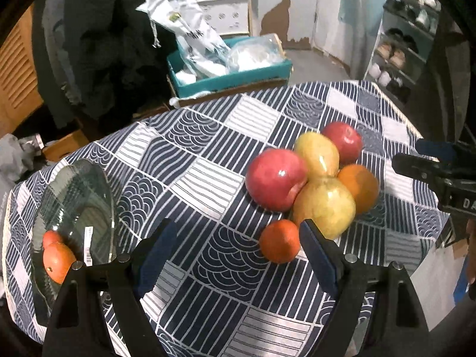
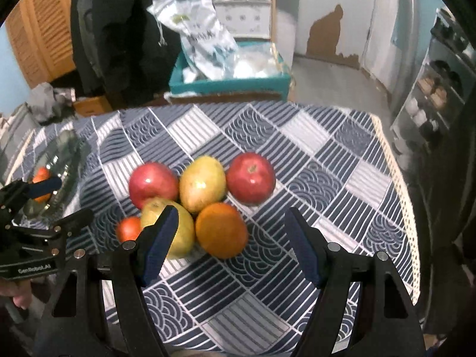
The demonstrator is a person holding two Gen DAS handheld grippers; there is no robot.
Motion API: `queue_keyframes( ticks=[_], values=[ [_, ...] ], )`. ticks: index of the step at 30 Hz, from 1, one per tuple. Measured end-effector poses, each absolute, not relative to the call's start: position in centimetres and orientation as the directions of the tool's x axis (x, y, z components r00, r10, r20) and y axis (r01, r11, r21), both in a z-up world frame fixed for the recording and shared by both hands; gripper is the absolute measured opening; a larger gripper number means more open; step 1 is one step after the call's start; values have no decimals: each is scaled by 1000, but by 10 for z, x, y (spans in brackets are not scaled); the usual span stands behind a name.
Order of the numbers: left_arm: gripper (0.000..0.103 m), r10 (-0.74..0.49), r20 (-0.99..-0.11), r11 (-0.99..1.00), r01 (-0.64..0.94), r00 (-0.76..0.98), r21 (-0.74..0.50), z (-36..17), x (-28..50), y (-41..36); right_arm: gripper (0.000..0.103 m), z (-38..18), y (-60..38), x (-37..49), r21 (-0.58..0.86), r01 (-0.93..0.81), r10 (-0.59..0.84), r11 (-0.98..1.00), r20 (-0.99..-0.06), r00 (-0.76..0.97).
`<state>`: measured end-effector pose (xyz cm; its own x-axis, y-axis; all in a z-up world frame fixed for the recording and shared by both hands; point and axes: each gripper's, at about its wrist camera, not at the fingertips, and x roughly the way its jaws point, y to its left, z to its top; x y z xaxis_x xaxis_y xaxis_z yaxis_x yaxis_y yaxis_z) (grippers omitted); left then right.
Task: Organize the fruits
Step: 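Grasp another tangerine with the left tool while the right tool grasps another orange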
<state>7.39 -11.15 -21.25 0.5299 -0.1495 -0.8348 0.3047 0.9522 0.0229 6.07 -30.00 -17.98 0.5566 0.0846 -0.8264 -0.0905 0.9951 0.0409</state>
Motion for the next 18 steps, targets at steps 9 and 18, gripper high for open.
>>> queue_keyframes(
  ticks=[9, 18],
  values=[
    [86, -175, -859, 945, 326, 481, -10, -237, 82, -116, 75, -220, -305, 75, 127, -79, 150, 989, -870, 469],
    [86, -215, -879, 939, 339, 427, -65, -257, 87, -119, 75, -240, -306, 85, 228, -50, 228, 972, -874, 428]
  ],
)
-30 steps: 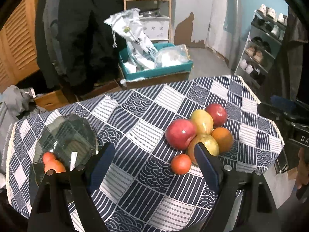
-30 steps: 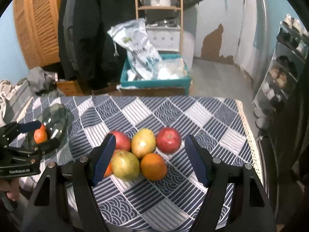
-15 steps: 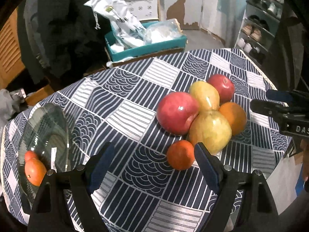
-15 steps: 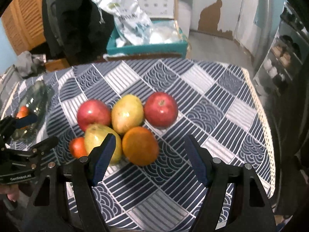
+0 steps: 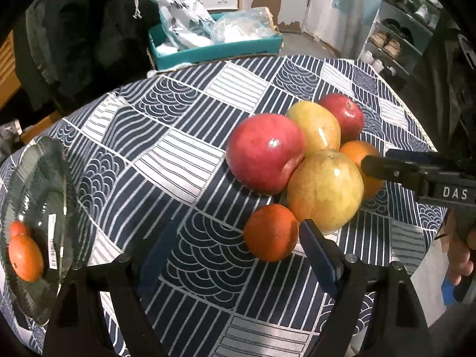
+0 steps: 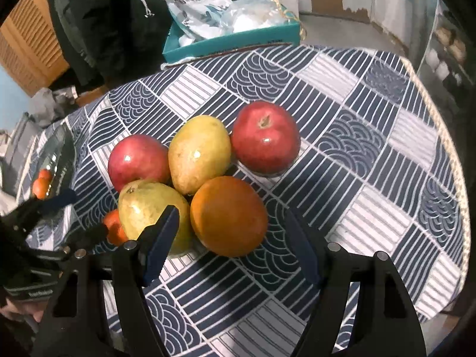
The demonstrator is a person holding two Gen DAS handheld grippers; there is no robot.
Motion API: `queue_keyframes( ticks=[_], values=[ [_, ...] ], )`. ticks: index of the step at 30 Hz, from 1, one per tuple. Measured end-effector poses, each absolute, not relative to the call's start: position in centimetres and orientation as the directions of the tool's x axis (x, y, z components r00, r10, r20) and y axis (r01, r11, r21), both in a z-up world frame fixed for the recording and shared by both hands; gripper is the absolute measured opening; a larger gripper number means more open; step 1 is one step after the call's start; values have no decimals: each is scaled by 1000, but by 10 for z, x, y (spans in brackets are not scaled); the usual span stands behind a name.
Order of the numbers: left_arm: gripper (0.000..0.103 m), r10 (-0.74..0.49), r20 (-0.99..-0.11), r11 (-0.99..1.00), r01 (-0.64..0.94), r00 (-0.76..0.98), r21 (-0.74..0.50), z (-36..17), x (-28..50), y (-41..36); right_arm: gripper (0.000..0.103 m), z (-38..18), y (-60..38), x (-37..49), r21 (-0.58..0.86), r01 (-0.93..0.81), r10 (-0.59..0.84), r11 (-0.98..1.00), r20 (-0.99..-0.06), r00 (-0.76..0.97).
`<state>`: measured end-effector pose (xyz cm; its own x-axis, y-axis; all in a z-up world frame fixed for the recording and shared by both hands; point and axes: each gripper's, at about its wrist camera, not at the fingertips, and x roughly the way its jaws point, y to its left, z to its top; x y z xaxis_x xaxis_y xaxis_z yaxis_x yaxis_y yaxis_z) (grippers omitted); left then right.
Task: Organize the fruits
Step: 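Grasp another tangerine with the left tool while the right tool grasps another orange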
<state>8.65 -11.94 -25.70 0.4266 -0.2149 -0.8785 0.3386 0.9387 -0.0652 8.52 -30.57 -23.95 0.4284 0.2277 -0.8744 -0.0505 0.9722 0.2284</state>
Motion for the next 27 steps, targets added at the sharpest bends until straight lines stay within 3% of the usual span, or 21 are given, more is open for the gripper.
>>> queue_keyframes(
  ticks=[11, 13, 19, 27],
  values=[
    [86, -239, -888, 925, 370, 392, -85, -274, 93, -128, 71, -261, -320, 93, 344, 1, 317, 939, -867, 386],
    [86, -254, -883, 924, 370, 395, -100, -275, 93, -126, 62, -261, -322, 93, 376, 3, 346, 927, -855, 386],
    [77, -300, -888, 918, 360, 349, -168, -280, 96, -121, 61, -253, -317, 85, 254, -4, 235, 967, -888, 396],
    [75, -283, -891, 914, 380, 354, -140, -281, 93, -127, 64, -253, -319, 81, 183, -19, 176, 983, -903, 392]
  ],
)
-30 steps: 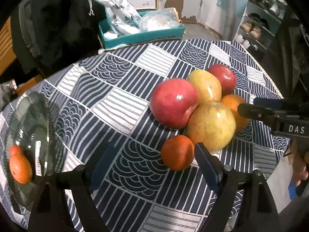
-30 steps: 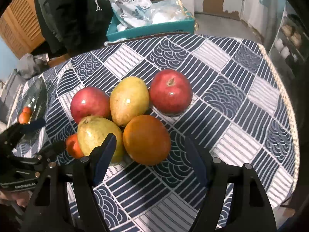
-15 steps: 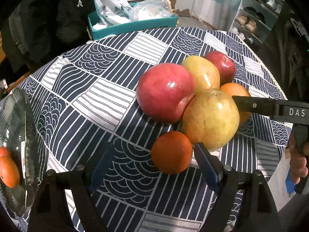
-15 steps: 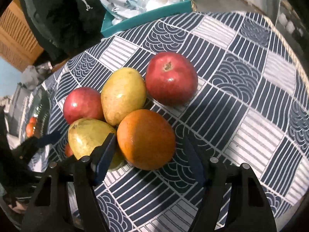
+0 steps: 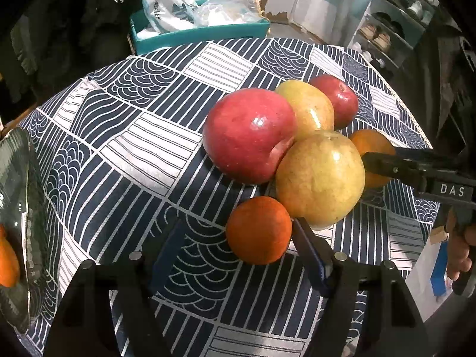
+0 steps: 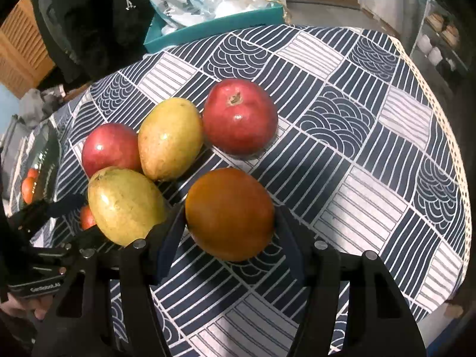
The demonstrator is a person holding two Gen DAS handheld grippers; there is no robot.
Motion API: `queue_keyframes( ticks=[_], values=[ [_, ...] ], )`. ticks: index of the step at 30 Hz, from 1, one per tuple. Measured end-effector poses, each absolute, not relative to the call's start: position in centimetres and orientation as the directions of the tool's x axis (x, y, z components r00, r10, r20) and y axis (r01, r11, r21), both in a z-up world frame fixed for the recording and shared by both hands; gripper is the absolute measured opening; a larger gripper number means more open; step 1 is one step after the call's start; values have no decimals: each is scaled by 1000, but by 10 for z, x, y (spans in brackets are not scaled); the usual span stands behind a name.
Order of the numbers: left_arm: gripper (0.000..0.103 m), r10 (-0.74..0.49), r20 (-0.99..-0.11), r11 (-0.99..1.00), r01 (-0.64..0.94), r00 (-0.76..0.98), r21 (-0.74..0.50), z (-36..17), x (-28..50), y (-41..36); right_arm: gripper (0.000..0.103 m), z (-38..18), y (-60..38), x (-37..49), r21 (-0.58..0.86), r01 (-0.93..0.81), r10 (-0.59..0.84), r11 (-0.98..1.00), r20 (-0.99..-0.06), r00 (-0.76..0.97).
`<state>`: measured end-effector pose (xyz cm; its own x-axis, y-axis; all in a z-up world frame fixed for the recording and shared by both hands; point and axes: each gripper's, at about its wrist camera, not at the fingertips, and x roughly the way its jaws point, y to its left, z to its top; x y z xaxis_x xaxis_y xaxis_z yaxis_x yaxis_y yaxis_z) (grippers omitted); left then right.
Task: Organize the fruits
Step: 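Grasp another tangerine with the left tool while the right tool grasps another orange, then lift the tangerine with the left tool while the right tool lifts the orange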
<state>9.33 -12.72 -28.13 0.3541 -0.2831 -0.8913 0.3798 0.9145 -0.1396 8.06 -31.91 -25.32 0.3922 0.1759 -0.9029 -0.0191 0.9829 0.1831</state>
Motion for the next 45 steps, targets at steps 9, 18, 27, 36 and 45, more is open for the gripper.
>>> queue_keyframes(
  ticks=[9, 18, 27, 36, 45],
  values=[
    [57, -314, -891, 892, 423, 328, -158, -290, 91, -131, 67, -263, -317, 89, 213, -24, 207, 977, -905, 372],
    [45, -289, -889, 898, 421, 354, -124, -282, 88, -132, 65, -257, -312, 83, 160, -42, 163, 986, -900, 404],
    [44, -270, -859, 928, 354, 435, -113, -248, 89, -114, 64, -223, -312, 73, 79, -26, 81, 997, -857, 509],
    [44, -269, -809, 936, 341, 523, -90, -203, 76, -106, 64, -186, -304, 58, 15, -43, 38, 999, -805, 592],
    [44, -283, -753, 936, 341, 594, -83, -161, 65, -101, 64, -150, -292, 43, -3, -75, 48, 997, -748, 662]
  ],
)
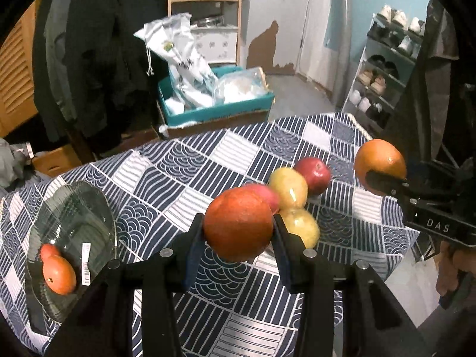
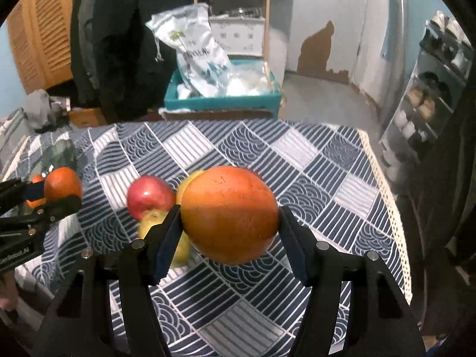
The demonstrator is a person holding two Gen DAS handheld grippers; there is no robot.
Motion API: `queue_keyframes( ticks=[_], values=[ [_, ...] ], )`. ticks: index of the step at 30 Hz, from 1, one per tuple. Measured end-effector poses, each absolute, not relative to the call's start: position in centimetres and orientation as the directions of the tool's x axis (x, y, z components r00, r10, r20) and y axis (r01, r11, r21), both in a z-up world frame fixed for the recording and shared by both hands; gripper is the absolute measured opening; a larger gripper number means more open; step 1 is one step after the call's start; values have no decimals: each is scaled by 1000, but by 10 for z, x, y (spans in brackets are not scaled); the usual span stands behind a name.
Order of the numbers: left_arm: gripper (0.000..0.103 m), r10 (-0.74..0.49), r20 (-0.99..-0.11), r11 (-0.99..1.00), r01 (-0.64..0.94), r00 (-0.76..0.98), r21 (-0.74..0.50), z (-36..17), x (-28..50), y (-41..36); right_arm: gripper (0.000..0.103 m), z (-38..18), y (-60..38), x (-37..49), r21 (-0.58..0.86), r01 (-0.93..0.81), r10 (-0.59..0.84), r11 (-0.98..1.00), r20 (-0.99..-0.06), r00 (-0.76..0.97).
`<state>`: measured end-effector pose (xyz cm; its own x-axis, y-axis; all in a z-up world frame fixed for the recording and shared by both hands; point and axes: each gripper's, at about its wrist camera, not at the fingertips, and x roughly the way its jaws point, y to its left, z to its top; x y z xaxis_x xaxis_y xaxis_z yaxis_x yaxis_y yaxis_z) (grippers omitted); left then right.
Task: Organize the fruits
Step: 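Lift the tangerine with the left tool while the right tool lifts the orange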
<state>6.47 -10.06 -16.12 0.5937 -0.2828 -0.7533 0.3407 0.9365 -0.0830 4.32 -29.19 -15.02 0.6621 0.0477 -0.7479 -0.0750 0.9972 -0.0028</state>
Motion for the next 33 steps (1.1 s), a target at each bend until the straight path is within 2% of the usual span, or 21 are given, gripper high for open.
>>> queue_keyframes(
  ticks=[17, 33],
  values=[
    [44, -296, -658, 946, 309, 693, -100, -103, 47, -74, 64, -96, -272, 31, 12, -115, 94, 993, -665, 741],
    [44, -247, -626, 968, 209, 740, -136, -88, 52, -27, 64, -73, -231, 45, 24, -182, 156, 983, -633, 758]
  ],
)
